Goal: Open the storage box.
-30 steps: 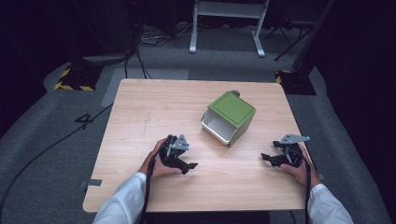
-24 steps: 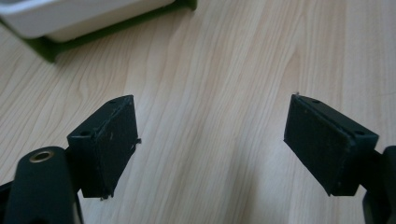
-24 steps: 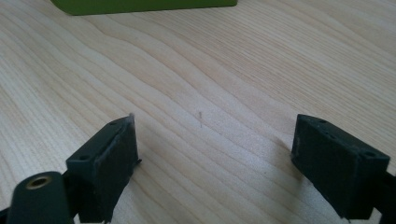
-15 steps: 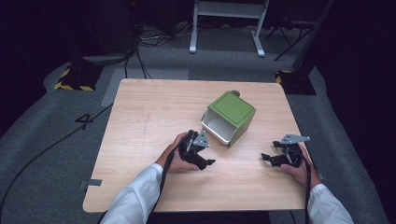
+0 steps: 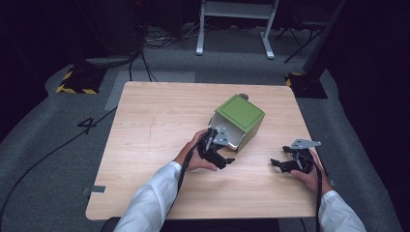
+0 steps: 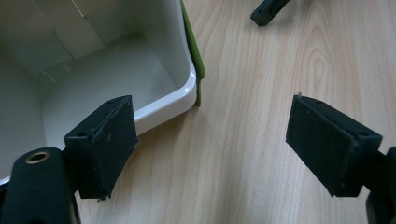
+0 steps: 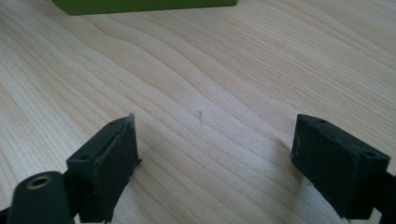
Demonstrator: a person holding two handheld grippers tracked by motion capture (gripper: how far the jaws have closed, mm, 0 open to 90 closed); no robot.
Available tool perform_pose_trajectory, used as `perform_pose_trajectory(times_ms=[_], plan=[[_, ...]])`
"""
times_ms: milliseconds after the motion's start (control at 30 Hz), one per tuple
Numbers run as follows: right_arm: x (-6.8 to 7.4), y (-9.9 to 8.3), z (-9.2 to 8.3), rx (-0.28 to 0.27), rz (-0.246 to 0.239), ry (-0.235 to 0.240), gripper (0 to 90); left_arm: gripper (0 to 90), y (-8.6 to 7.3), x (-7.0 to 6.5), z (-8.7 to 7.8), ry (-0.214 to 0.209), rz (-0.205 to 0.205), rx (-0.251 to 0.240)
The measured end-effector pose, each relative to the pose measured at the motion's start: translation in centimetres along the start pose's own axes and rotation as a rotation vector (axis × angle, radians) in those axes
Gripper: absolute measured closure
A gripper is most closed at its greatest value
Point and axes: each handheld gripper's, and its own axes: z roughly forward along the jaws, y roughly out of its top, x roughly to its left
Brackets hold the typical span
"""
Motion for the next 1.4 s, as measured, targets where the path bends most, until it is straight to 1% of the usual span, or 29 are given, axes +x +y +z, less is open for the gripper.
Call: perform_pose_trajectory(times_ms=[100, 167, 233, 300, 367, 400, 467, 500, 600, 633, 700, 767, 800, 867, 900, 933, 967, 1000, 1033, 1100, 1133, 1167, 1200, 1233, 1267, 1300, 1333, 1367, 1400], plan=[[0.0, 0.0, 0.0, 0.0, 0.0, 0.0, 14.6, 16.3, 0.2, 0.2, 0.4, -0.003, 0.007, 0.006], [0.0, 0.0, 0.0, 0.0, 0.0, 0.0, 14.6, 16.4, 0.5, 0.3, 1.0, -0.007, -0.003, 0.006], [0.0, 0.0, 0.0, 0.0, 0.0, 0.0, 14.6, 16.7, 0.8, 0.4, 1.4, -0.013, -0.001, 0.009], [0.0, 0.0, 0.0, 0.0, 0.0, 0.0, 14.6, 17.1, 1.0, 0.5, 1.6, -0.009, 0.005, 0.006], [0.0, 0.0, 0.0, 0.0, 0.0, 0.001, 14.6, 17.4, 1.2, 0.5, 2.1, -0.02, 0.015, 0.022], [0.0, 0.0, 0.0, 0.0, 0.0, 0.001, 14.6, 17.6, 1.2, 0.5, 2.3, -0.023, 0.013, 0.02], [0.0, 0.0, 0.0, 0.0, 0.0, 0.002, 14.7, 16.8, 1.3, 0.6, 2.8, -0.029, 0.005, 0.033], [0.0, 0.0, 0.0, 0.0, 0.0, 0.001, 14.7, 16.8, 1.3, 0.7, 3.0, -0.034, 0.008, 0.035], [0.0, 0.0, 0.0, 0.0, -0.001, 0.002, 14.7, 16.9, 1.3, 0.9, 3.3, -0.034, -0.002, 0.038], [0.0, 0.0, 0.0, 0.0, -0.001, 0.002, 14.7, 16.9, 1.3, 1.0, 3.3, -0.033, -0.003, 0.047], [0.0, 0.0, 0.0, 0.0, -0.001, 0.002, 14.7, 17.3, 1.4, 1.2, 3.4, -0.032, 0.007, 0.06], [0.0, 0.0, -0.1, 0.0, 0.0, 0.002, 14.7, 19.1, 1.3, 1.3, 3.4, -0.03, 0.001, 0.06], [0.0, 0.0, -0.1, 0.0, 0.0, 0.002, 14.7, 19.5, 1.2, 1.5, 3.4, -0.027, -0.001, 0.077], [0.0, 0.0, -0.1, 0.0, 0.0, 0.003, 14.7, 19.4, 1.1, 1.9, 3.9, -0.008, -0.023, 0.1], [0.0, 0.0, -0.1, 0.0, 0.0, 0.003, 14.7, 19.4, 1.1, 1.9, 3.9, -0.008, -0.023, 0.1], [0.0, 0.0, -0.1, 0.0, 0.0, 0.002, 14.7, 19.4, 1.1, 2.0, 4.0, -0.017, -0.037, 0.094], [0.0, 0.0, -0.1, 0.0, 0.0, 0.002, 14.7, 19.5, 1.1, 2.0, 4.0, -0.017, -0.037, 0.094], [0.0, 0.0, -0.1, 0.0, 0.0, 0.002, 14.7, 19.5, 1.1, 2.0, 4.0, -0.026, -0.043, 0.086], [0.0, 0.0, -0.1, 0.0, 0.0, 0.002, 14.7, 21.2, 1.0, 1.9, 4.0, -0.03, -0.043, 0.079], [0.0, 0.0, -0.1, 0.0, 0.0, 0.003, 14.8, 26.4, 1.0, 1.9, 3.8, -0.03, -0.042, 0.085], [0.0, 0.0, -0.1, 0.0, 0.0, 0.004, 14.8, 30.9, 0.9, 2.0, 3.7, -0.031, -0.038, 0.093], [0.0, 0.0, -0.1, 0.0, -0.001, 0.004, 14.8, 34.6, 0.8, 2.0, 3.6, -0.035, -0.041, 0.091], [0.0, 0.0, -0.1, 0.0, -0.001, 0.004, 14.8, 36.4, 0.8, 2.0, 3.6, -0.035, -0.041, 0.091], [0.0, -0.1, -0.1, -0.001, 0.0, 0.004, 14.8, 41.6, 0.7, 2.1, 3.5, -0.047, -0.04, 0.092], [0.0, -0.1, -0.1, 0.0, 0.0, 0.004, 14.8, 44.4, 0.6, 2.2, 3.4, -0.039, -0.043, 0.116], [0.0, -0.1, -0.1, 0.0, -0.001, 0.004, 14.8, 44.5, 0.6, 2.2, 3.4, -0.039, -0.043, 0.116], [0.0, -0.1, -0.1, -0.001, -0.001, 0.004, 14.8, 45.1, 0.4, 2.0, 3.2, -0.042, -0.037, 0.131], [0.0, -0.1, -0.1, -0.001, -0.001, 0.004, 14.8, 46.9, 0.4, 2.0, 3.2, -0.042, -0.037, 0.131], [0.0, -0.1, -0.1, -0.001, -0.001, 0.004, 14.8, 46.9, 0.3, 1.9, 3.1, -0.049, -0.027, 0.144]])
